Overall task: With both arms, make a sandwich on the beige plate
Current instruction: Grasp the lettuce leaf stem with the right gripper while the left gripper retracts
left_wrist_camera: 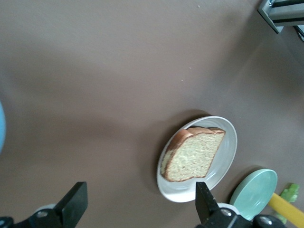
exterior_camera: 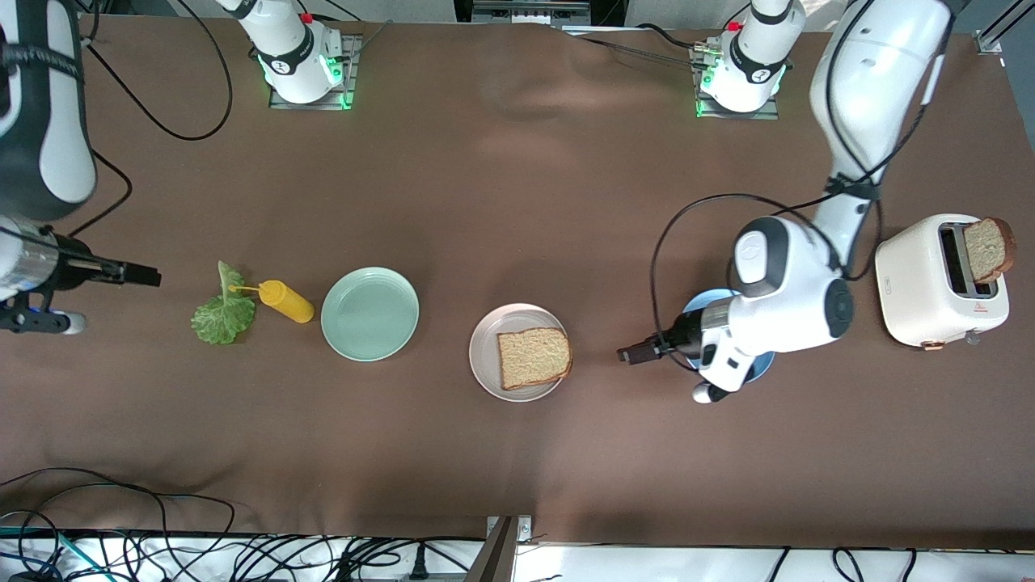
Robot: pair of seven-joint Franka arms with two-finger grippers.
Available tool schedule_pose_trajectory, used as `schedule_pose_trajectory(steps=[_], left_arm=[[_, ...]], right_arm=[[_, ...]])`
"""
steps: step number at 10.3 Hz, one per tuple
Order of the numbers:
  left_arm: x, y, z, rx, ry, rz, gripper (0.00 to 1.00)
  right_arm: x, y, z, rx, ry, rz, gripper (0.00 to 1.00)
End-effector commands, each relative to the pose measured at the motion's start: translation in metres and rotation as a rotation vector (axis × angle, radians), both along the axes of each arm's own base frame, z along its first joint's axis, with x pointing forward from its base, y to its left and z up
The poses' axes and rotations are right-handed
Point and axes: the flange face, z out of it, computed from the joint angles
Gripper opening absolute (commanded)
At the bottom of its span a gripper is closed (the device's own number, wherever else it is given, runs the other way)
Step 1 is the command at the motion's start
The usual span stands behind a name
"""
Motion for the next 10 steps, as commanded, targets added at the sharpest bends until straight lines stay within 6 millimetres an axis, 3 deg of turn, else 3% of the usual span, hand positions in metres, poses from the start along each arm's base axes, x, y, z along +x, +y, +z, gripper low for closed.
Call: schedule_pose_trajectory(steps=[1, 3, 4, 5, 8, 10], left_arm=[[-0.014, 0.053, 0.046, 0.125, 0.04, -0.068, 1.0], [-0.027, 0.087, 0.091, 0.21, 0.068, -0.091, 1.0], [-0.032, 0.115, 0.107, 0.234, 0.082, -0.112, 1.0], [-0.04, 0.126, 0.126, 0.245, 0.087, -0.132, 1.0], [-0.068, 0.147, 0.178, 0.379, 0.108, -0.174, 1.0], [-0.079, 0.154, 0.198, 0.425, 0.103, -0.22, 1.0]], right_arm=[[-0.014, -0.006, -0.058, -0.009, -0.014, 0.027, 1.0], [-0.039, -0.005, -0.109, -0.003, 0.007, 0.034, 1.0], [-0.048, -0.004, -0.13, -0.004, -0.008, 0.036, 1.0], [-0.054, -0.004, -0.145, -0.005, -0.013, 0.04, 1.0], [-0.07, -0.002, -0.186, 0.008, 0.045, 0.08, 0.97], [-0.073, -0.001, -0.2, 0.027, 0.071, 0.164, 0.92]])
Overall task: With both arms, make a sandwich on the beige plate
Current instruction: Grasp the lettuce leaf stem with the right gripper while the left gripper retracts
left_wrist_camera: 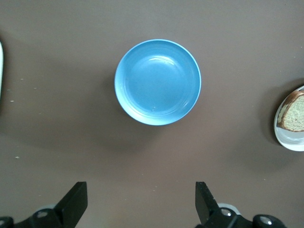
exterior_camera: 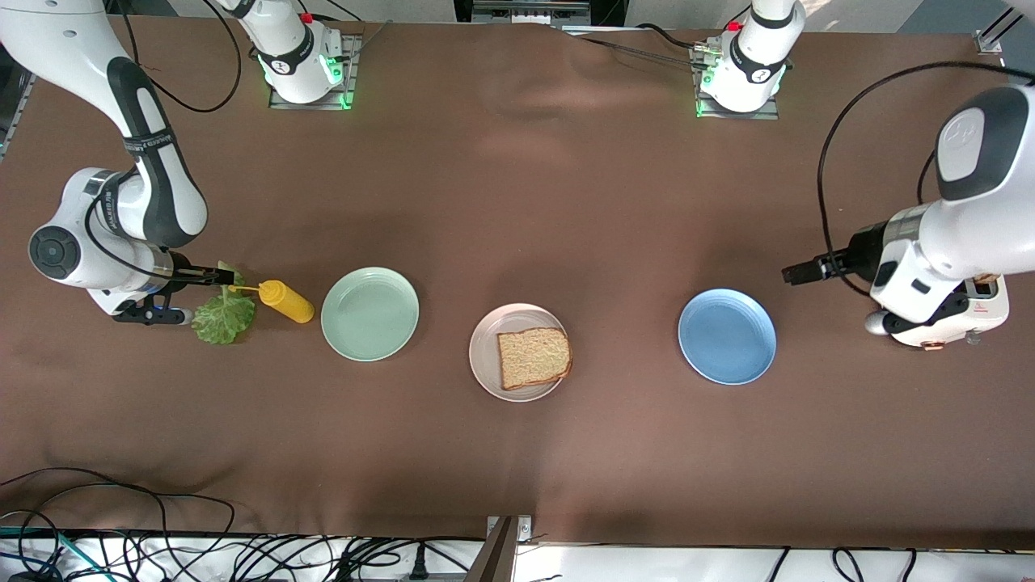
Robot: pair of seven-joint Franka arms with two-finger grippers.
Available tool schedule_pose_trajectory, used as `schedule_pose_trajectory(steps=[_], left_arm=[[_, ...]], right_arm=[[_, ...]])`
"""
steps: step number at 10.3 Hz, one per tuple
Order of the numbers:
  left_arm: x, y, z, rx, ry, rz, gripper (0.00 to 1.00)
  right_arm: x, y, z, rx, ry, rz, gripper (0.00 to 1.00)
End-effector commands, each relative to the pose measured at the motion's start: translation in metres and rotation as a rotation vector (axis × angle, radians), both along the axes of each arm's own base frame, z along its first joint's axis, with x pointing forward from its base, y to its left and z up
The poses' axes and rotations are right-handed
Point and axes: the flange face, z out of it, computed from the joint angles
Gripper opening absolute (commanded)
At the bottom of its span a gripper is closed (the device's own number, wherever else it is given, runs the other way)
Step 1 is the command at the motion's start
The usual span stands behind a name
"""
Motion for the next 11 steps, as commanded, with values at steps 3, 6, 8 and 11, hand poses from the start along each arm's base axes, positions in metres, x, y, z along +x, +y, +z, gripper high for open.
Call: schedule_pose_trajectory(steps=[3, 6, 8, 11], left_arm=[[-0.031, 0.012, 0.037, 0.121, -0.005, -0.147, 1.0], [-0.051, 0.043, 0.057, 0.123, -0.03, -0.187, 1.0], [-0.061, 0.047, 0.054, 0.136, -0.01, -0.182, 1.0], [-0.064, 0.057, 0.054, 0.116, 0.016, -0.202, 1.0]], right_arm=[[-0.005, 0.0, -0.031, 0.023, 0.029, 0.133, 0.33], [0.013, -0.002, -0.007, 0.026, 0.002, 0.169, 0.0], [0.033, -0.003, 0.03, 0.043, 0.069, 0.184, 0.0], [0.061, -0.005, 0.137, 0.034, 0.043, 0.176, 0.0]])
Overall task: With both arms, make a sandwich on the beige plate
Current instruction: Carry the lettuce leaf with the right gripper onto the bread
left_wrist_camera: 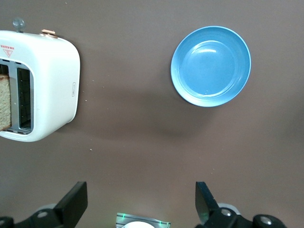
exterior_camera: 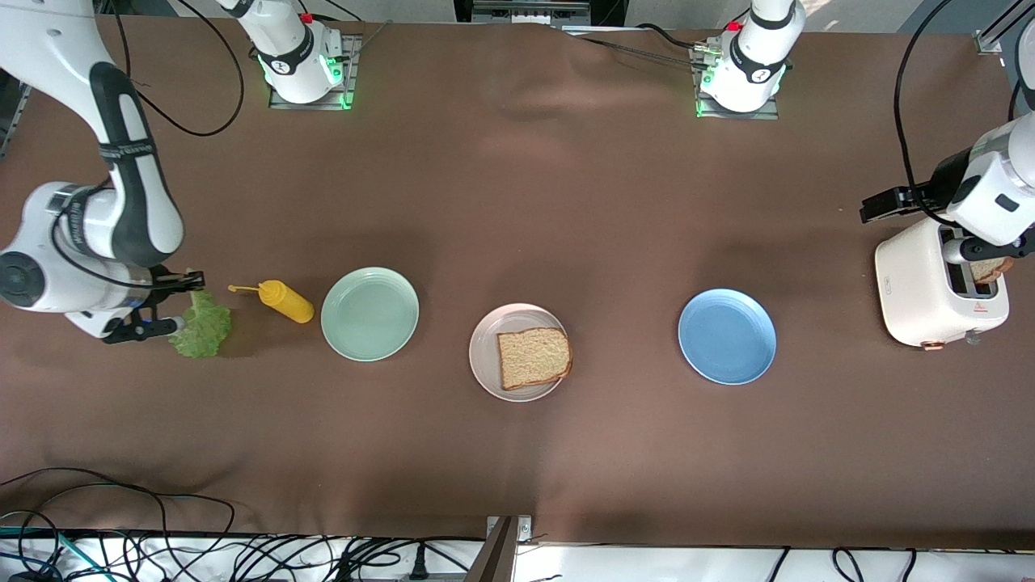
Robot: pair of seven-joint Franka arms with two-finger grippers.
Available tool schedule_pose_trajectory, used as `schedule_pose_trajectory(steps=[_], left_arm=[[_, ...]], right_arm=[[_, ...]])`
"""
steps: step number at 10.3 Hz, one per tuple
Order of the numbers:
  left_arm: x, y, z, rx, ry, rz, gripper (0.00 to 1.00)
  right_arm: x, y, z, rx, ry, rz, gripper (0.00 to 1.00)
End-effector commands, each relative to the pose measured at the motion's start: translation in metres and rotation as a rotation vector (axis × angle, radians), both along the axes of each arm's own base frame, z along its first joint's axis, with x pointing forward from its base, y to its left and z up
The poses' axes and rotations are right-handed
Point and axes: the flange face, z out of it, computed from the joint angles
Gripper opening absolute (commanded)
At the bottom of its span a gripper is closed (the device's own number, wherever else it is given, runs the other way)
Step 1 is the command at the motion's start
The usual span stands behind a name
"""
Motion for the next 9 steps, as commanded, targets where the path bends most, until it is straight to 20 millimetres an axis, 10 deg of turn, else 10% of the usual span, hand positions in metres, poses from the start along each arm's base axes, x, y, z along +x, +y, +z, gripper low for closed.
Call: schedule_pose_trajectory(steps=[1, 3, 9], left_arm=[[-0.01, -0.016, 0.001, 0.022, 0.037, -0.057, 1.0], [-0.01, -0.002, -0.002, 0.026, 0.046, -0.039, 1.0], [-0.005, 0.011, -0.001, 0.026, 0.039, -0.037, 1.0]], right_arm=[[0.018, 0.001, 0.092, -0.003, -0.034, 0.005, 0.0], [0.031, 0.023, 0.15, -0.009, -0.055, -0.03, 0.0], [0.022, 0.265, 0.175, 0.085, -0.069, -0.121, 0.0]])
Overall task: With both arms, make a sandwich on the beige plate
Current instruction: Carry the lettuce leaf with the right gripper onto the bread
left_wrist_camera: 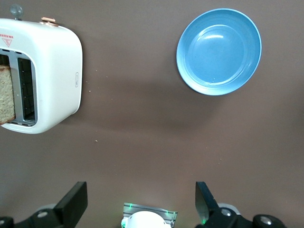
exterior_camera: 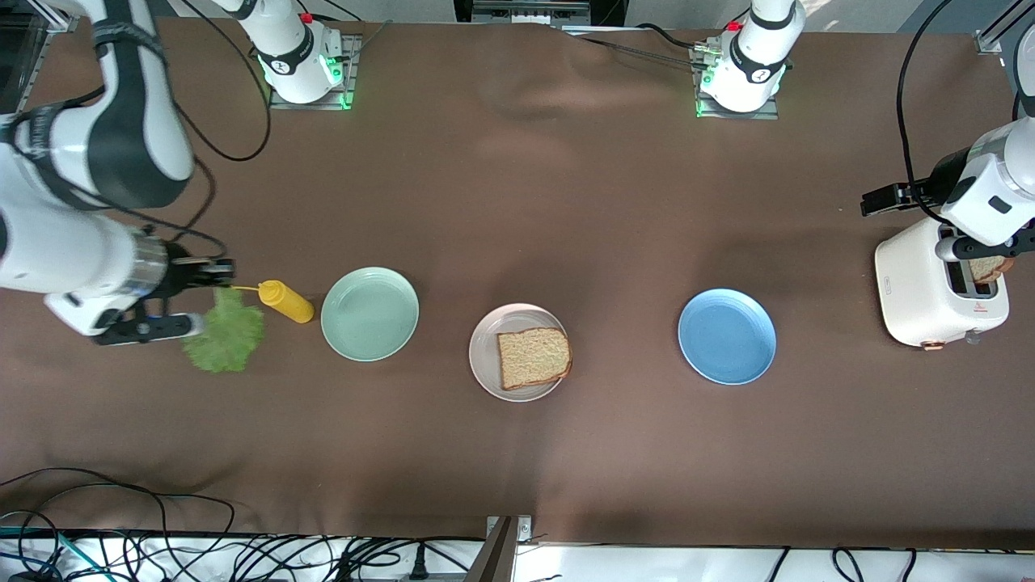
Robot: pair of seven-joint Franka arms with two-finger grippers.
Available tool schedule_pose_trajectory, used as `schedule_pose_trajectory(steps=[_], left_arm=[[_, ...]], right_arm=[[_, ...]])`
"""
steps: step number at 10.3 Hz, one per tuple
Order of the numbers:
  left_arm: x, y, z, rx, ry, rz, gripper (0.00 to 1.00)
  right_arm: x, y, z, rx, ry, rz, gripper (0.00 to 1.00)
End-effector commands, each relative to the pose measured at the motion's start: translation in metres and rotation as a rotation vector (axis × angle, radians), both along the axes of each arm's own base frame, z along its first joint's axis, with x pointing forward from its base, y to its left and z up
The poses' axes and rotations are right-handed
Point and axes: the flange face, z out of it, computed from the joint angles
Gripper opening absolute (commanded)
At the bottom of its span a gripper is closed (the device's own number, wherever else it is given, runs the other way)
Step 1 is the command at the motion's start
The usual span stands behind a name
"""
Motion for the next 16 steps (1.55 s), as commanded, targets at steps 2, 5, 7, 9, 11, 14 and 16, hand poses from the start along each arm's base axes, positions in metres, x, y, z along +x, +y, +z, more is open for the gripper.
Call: schedule_pose_trajectory(steps=[2, 5, 7, 9, 11, 14, 16], left_arm=[[-0.001, 0.005, 0.006, 0.009, -0.015, -0.038, 1.0], [-0.005, -0.005, 0.009, 0.004, -0.019, -0.045, 1.0], [-0.01, -0.019, 0.011, 0.003, -0.019, -0.059, 1.0], [-0.009, -0.015, 0.009, 0.001, -0.013, -0.057, 1.0], [-0.009, 0.005, 0.007, -0.002, -0.01, -0.032, 1.0], [-0.009, 0.002, 0.006, -0.002, -0.008, -0.035, 1.0], [-0.008, 0.002, 0.005, -0.004, -0.007, -0.035, 1.0]], right_arm=[[-0.019, 0.142, -0.008, 0.028, -0.038, -0.009, 0.0], [-0.032, 0.254, -0.069, 0.066, -0.111, 0.006, 0.0], [-0.019, 0.29, -0.121, 0.113, -0.144, -0.016, 0.0], [-0.007, 0.31, -0.146, 0.168, -0.213, -0.025, 0.0], [-0.011, 0.34, -0.163, 0.256, -0.295, -0.04, 0.0], [-0.028, 0.374, -0.214, 0.319, -0.302, -0.134, 0.0], [-0.036, 0.385, -0.224, 0.332, -0.312, -0.13, 0.0]])
